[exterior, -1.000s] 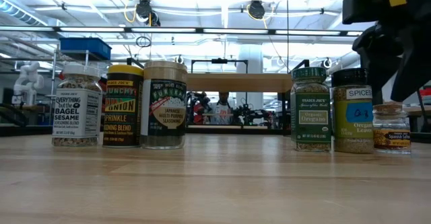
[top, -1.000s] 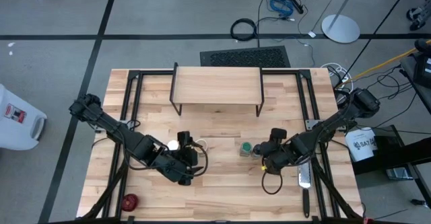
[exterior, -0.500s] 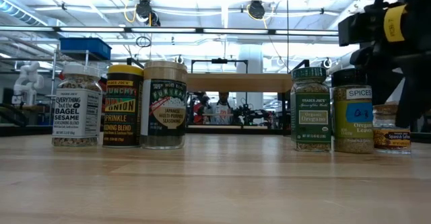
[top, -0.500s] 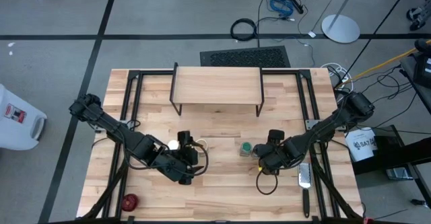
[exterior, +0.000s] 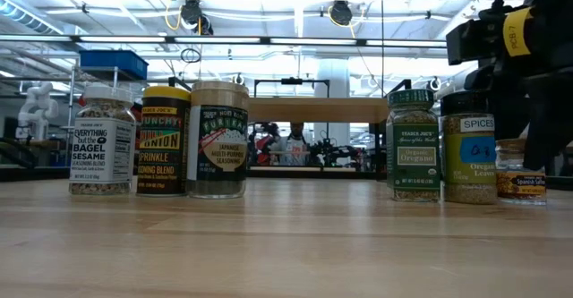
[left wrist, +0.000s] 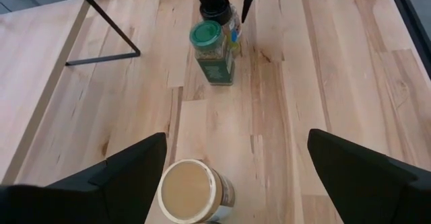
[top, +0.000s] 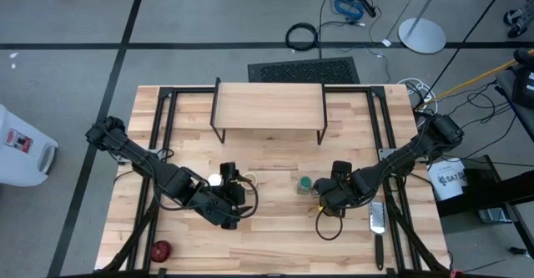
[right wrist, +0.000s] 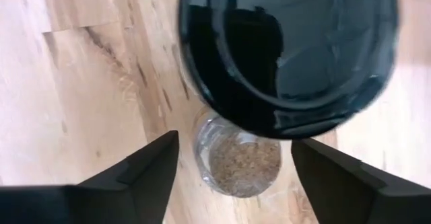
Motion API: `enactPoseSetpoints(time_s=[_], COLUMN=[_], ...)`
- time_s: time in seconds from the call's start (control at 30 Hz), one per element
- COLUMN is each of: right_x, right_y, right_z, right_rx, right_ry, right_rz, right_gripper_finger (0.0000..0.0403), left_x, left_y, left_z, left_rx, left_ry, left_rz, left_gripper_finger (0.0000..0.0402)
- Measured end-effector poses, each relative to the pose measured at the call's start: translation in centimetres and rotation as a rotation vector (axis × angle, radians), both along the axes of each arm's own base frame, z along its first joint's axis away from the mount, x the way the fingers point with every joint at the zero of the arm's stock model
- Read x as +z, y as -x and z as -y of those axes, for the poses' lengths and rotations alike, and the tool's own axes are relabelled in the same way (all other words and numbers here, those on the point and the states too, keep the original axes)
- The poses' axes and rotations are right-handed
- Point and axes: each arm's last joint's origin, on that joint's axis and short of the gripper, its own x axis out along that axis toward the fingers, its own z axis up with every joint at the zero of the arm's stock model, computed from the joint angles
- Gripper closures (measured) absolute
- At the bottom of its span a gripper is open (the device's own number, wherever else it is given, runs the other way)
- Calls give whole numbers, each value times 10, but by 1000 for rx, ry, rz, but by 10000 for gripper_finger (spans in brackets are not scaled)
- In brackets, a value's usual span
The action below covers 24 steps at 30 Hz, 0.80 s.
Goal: Shelf spices
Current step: Put the transparent seasoning bottle on the shelf
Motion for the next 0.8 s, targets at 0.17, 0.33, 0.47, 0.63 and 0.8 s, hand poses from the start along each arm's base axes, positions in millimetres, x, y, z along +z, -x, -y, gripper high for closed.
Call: enactPoseSetpoints(time_s=[0.17,0.33,0.47,0.63,0.8], right_x=[0,0,1,1,1], right_y=[0,0,0,-2,-1], right_z=[0,-1,-1,-2,-2], right_rx=[1,3,4,6,6], right_ry=[-3,-20,-24,-33,-36], right_rz=[-1,-9,-6,5,3], right_gripper_finger=[172,205,224,233,234], left_x=[0,0,0,0,0], left_y=[0,0,0,0,0], left_z=[0,0,0,0,0], left_rx=[0,1,1,2,3], left_ry=[0,1,1,2,1], left_rz=[0,1,0,1,1], left_gripper_finger=[32,32,32,32,32])
